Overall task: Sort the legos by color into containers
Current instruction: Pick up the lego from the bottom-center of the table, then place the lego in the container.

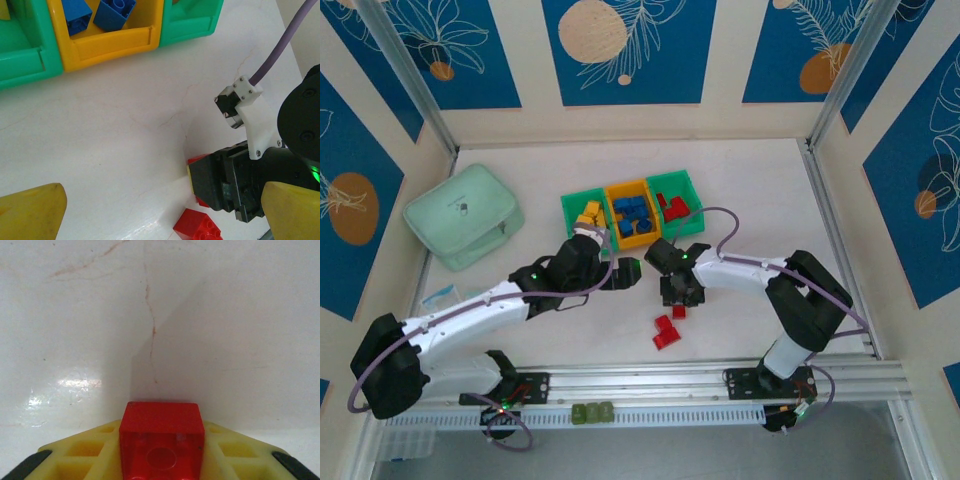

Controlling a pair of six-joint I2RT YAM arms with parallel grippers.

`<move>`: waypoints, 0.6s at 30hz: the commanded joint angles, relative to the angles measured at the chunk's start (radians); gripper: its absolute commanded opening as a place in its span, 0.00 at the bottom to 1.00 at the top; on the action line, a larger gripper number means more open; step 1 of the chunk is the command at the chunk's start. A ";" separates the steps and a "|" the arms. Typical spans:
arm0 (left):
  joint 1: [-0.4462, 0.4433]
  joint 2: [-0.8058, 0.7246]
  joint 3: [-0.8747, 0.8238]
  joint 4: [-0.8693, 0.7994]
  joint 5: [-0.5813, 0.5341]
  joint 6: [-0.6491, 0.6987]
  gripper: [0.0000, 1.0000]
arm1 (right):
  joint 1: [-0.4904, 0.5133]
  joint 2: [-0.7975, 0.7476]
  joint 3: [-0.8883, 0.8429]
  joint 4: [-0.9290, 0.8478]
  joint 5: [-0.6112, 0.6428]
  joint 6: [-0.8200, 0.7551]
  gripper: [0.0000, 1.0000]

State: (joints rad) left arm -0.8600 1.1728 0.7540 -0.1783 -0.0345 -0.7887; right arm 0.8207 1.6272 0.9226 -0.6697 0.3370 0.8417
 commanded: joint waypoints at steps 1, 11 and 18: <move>-0.007 0.009 0.014 0.000 -0.013 0.002 0.99 | 0.002 -0.014 0.000 -0.018 0.014 -0.006 0.35; 0.001 -0.011 0.061 -0.043 -0.053 0.044 0.99 | -0.085 -0.105 0.088 -0.077 0.061 -0.128 0.33; 0.046 -0.053 0.098 -0.106 -0.075 0.084 0.99 | -0.210 -0.057 0.246 -0.065 0.088 -0.264 0.33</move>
State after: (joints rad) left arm -0.8368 1.1511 0.8154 -0.2367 -0.0822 -0.7422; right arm 0.6445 1.5497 1.1072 -0.7284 0.3977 0.6605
